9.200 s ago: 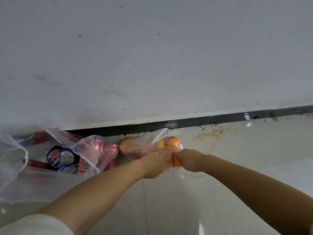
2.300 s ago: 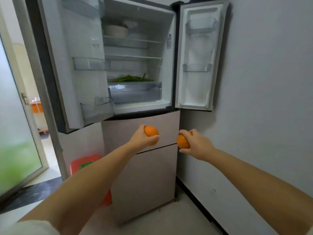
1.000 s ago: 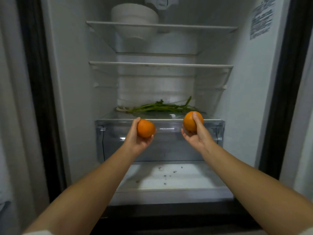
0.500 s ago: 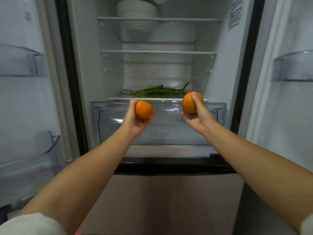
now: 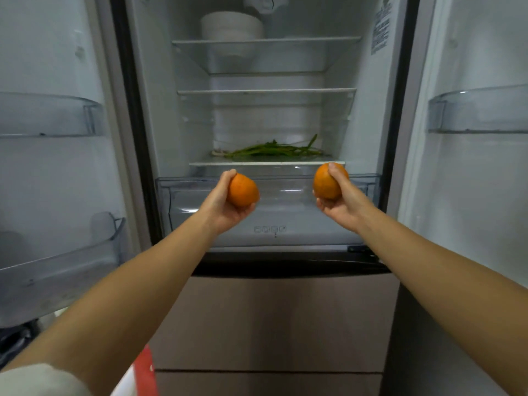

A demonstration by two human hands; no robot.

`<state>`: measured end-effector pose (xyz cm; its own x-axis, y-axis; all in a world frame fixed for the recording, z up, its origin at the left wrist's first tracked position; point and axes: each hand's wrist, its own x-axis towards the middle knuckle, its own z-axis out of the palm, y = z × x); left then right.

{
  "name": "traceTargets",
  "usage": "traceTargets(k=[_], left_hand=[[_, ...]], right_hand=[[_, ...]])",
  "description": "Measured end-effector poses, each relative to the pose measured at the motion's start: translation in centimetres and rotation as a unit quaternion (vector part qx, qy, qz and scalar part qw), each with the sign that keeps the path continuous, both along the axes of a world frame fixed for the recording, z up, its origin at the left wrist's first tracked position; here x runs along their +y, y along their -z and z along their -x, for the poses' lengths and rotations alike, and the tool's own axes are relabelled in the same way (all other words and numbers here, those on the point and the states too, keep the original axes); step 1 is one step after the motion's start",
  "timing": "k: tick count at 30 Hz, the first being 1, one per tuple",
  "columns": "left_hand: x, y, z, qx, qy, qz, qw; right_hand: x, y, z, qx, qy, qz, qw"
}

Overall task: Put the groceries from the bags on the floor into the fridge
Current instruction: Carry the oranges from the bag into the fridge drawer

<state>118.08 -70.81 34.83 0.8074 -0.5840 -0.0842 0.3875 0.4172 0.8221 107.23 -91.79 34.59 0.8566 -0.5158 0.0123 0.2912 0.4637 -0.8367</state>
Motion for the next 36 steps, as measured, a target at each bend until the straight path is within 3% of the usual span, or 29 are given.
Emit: traceTargets(k=[2, 5, 8, 10, 12, 16, 18, 22, 24, 26, 36], left_hand=[[0.1, -0.7, 0.1, -0.028, 0.043, -0.065, 0.997], [-1.0, -3.6, 0.7, -0.128, 0.092, -0.097, 0.983], [-3.3, -8.1, -0.5, -0.250, 0.093, -0.138, 0.954], [-5.3, -10.5, -2.6, -0.338, 0.091, -0.214, 0.912], [-7.6, -11.8, -5.2, -0.436, 0.079, -0.324, 0.836], [-12.7, -12.3, -10.2, -0.590, 0.073, -0.550, 0.586], [-15.2, -11.2, -12.4, -0.599, 0.118, -0.602, 0.515], [-19.7, -6.8, -16.5, -0.617, 0.205, -0.648, 0.396], [-21.7, -4.5, -18.4, -0.625, 0.239, -0.640, 0.378], [-23.1, -3.0, -19.9, -0.636, 0.257, -0.621, 0.380], [-25.8, 1.7, -22.7, -0.689, 0.252, -0.550, 0.399]], right_hand=[[-1.2, -0.4, 0.4, 0.040, -0.019, 0.109, 0.993], [-2.5, -1.6, 0.6, 0.090, -0.071, 0.275, 0.955], [-3.3, -4.9, 0.0, 0.065, -0.118, 0.329, 0.935], [-3.9, -7.9, -1.4, 0.048, -0.094, 0.390, 0.915], [-4.7, -10.5, -3.7, 0.093, -0.049, 0.510, 0.854], [-6.9, -12.1, -10.9, 0.285, -0.077, 0.720, 0.628], [-8.0, -11.0, -15.2, 0.378, -0.118, 0.738, 0.546], [-10.8, -7.3, -22.2, 0.519, -0.213, 0.701, 0.442], [-12.3, -5.6, -24.6, 0.553, -0.238, 0.692, 0.399], [-13.6, -4.5, -26.1, 0.561, -0.240, 0.695, 0.380], [-17.1, 0.9, -27.8, 0.516, -0.237, 0.712, 0.413]])
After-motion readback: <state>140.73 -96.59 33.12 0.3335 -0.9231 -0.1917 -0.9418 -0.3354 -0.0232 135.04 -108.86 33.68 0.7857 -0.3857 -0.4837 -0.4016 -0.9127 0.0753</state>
